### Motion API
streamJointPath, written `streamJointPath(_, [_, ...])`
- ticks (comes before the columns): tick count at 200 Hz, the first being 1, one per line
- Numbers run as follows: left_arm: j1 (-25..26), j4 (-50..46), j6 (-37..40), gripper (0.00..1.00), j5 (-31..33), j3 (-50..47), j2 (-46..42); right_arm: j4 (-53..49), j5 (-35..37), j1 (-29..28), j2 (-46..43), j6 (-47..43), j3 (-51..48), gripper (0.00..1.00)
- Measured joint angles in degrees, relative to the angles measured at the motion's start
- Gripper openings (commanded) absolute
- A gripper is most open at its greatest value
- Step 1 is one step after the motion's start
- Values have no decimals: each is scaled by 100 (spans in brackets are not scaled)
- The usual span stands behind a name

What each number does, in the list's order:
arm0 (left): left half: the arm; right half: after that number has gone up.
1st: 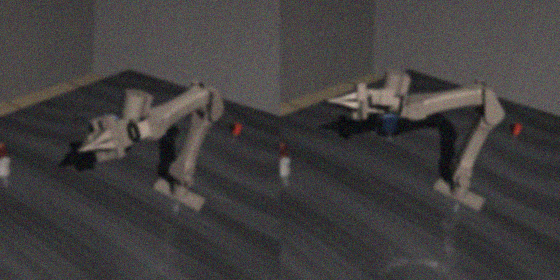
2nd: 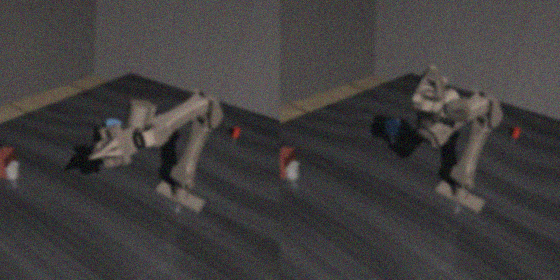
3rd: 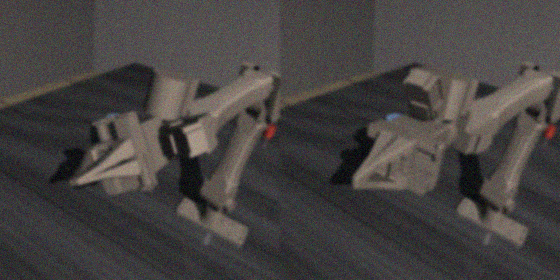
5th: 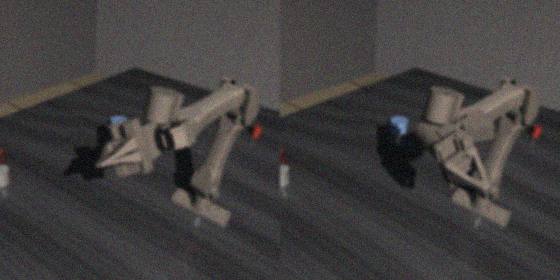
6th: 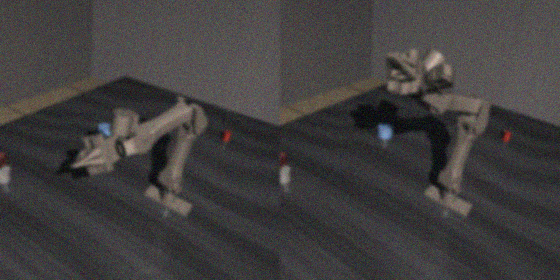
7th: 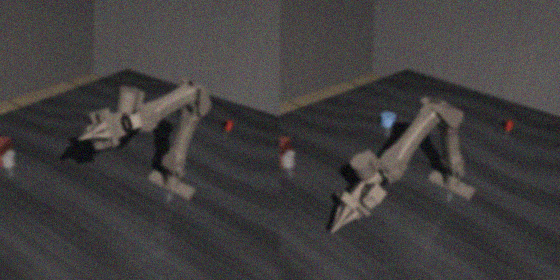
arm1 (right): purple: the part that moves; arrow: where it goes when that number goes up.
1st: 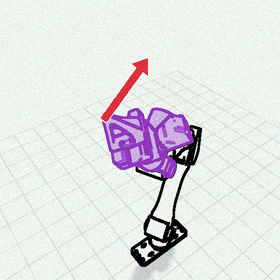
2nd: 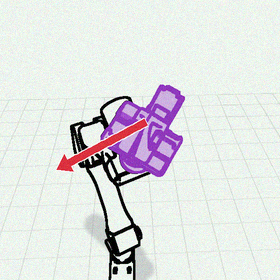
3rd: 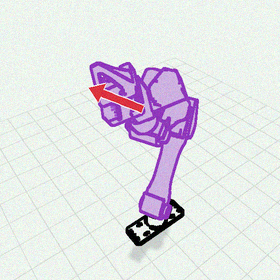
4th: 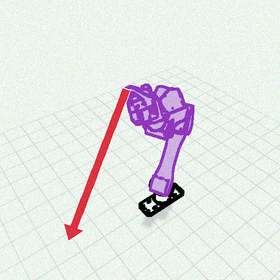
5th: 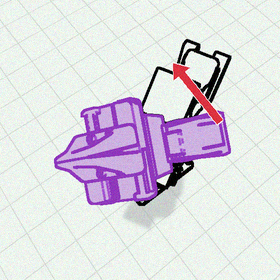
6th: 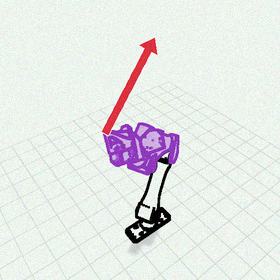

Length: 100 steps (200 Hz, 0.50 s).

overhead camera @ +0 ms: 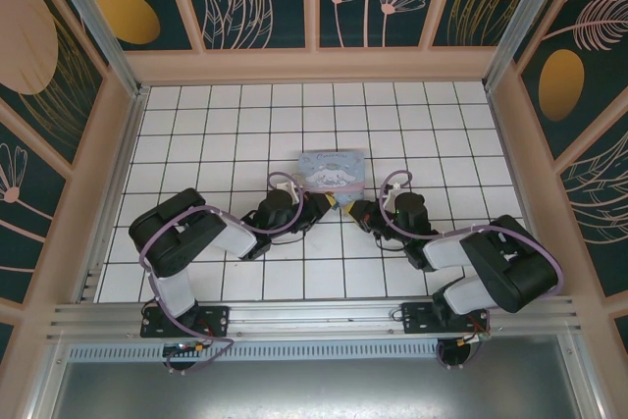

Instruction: Unlock the padlock with the key

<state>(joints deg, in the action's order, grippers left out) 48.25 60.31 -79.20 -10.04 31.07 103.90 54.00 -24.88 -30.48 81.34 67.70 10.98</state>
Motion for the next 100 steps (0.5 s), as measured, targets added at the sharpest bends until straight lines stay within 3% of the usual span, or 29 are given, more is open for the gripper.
streamJointPath(100, [-17, 79, -46, 0, 15, 4, 107, -90, 92, -120, 0, 0, 66, 0])
